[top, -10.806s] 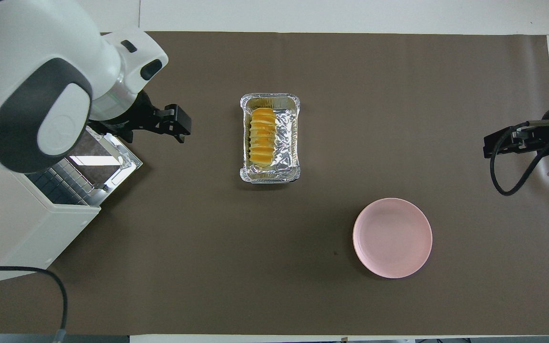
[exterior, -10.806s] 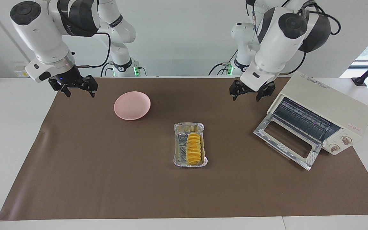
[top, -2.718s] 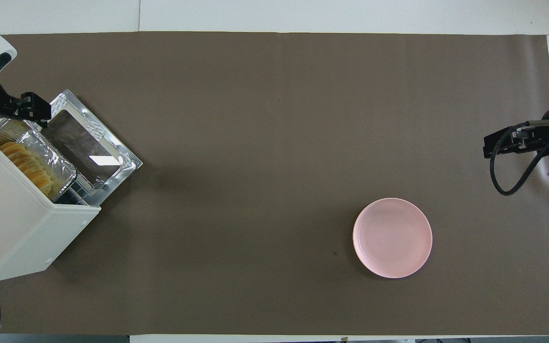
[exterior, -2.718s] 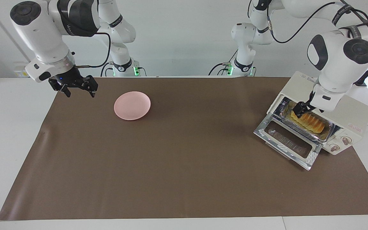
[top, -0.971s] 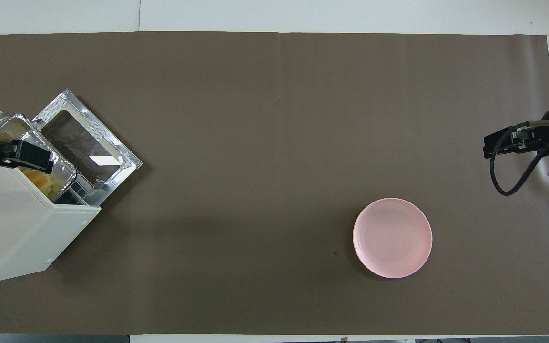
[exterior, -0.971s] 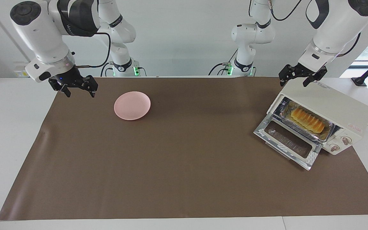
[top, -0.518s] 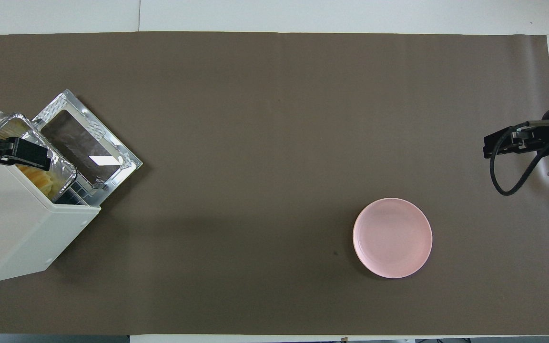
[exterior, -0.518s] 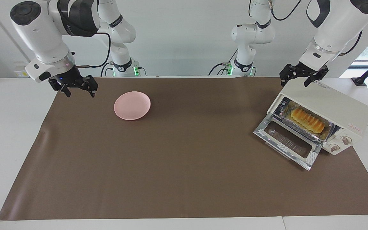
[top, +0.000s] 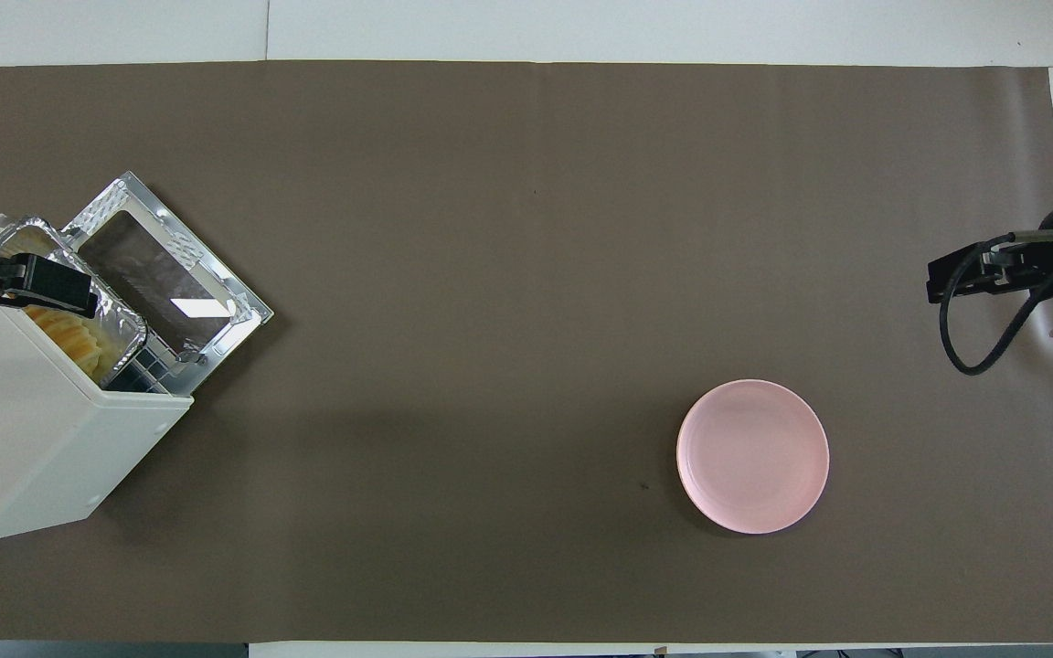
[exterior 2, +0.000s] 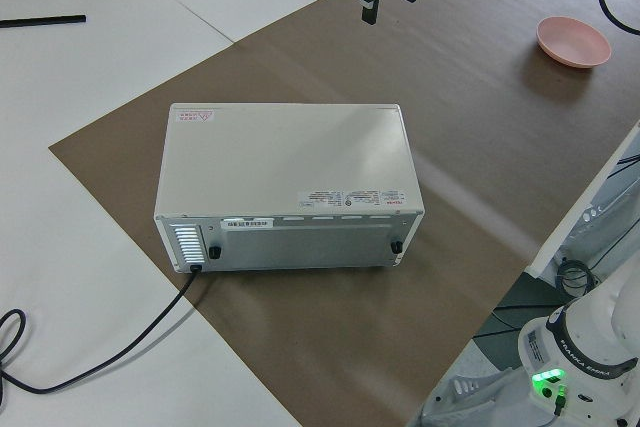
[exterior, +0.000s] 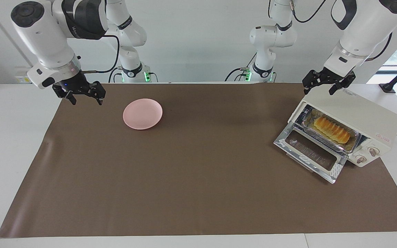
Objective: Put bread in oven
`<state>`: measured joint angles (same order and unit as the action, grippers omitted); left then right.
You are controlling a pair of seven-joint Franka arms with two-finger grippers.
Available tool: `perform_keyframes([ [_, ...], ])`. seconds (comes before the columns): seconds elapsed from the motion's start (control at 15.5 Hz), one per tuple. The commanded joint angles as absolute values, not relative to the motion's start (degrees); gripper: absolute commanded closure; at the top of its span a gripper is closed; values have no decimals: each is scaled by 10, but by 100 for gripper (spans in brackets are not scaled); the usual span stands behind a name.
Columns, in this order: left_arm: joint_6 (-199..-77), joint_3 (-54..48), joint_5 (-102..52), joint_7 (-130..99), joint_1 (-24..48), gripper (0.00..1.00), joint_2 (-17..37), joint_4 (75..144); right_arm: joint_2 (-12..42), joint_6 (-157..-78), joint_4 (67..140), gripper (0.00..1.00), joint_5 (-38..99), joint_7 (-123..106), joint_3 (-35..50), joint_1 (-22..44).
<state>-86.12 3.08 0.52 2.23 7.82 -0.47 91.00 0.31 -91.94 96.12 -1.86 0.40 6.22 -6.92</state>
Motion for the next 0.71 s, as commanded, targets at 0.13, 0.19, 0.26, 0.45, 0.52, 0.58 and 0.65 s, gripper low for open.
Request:
perform_keyframes([
  [0.13,-881,18,-4,31,66,0,8,891,-9,-917,973,0,-29,-9,71,-80],
  [0.19,-882,18,-4,31,65,0,8,891,-9,-917,973,0,-29,-9,71,-80],
  [0.26,-887,18,-4,32,65,0,8,891,-9,-917,973,0,-29,-9,71,-80],
  [0.45,-890,16,-4,33,65,0,8,893,-9,-917,973,0,-29,-9,71,-80],
  [0.52,-889,11,-4,34,65,0,7,894,-9,-917,973,0,-29,-9,71,-80],
  [0.58,-890,6,-4,34,65,0,6,895,-9,-917,973,0,-29,-9,71,-80],
  [0.65,-890,6,-4,34,65,0,5,896,-9,-917,973,0,-29,-9,71,-80],
])
